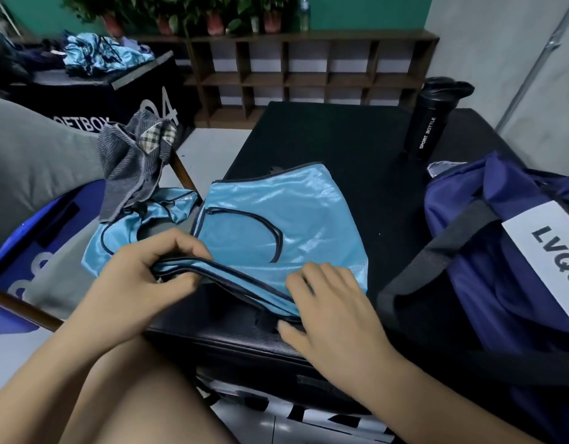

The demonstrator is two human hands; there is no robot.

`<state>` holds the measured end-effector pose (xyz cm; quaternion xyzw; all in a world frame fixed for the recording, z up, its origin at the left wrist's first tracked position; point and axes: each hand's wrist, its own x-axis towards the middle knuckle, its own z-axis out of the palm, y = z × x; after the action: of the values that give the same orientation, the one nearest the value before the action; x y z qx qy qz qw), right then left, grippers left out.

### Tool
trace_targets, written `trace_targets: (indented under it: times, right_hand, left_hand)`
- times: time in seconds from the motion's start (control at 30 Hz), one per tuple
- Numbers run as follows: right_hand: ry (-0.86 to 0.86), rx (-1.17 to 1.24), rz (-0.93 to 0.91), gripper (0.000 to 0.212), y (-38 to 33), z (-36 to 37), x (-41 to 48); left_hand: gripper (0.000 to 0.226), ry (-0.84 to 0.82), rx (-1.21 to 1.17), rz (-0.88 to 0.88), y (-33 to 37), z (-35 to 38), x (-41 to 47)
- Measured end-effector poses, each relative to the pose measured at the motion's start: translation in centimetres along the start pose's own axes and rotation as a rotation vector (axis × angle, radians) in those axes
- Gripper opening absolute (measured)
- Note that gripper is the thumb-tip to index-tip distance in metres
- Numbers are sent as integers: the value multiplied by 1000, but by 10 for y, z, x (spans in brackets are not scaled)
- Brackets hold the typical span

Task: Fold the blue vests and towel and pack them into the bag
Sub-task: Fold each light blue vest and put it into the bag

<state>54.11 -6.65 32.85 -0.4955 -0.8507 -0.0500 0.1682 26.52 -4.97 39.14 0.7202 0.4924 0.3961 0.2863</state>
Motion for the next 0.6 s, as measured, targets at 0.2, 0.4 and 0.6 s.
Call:
trace_targets:
  times: [0.2,0.4,0.6]
  right_hand:
    - [28,-35,72,47,9,7,14]
    - [67,139,213,24,57,-8,10]
    - [227,774,499,25,89,-52,31]
  left_hand:
    - [23,76,4,9,-4,-10,6]
    - [23,103,-3,-59,-17,-16,16]
    - [16,129,-217,-134,-25,-8,45]
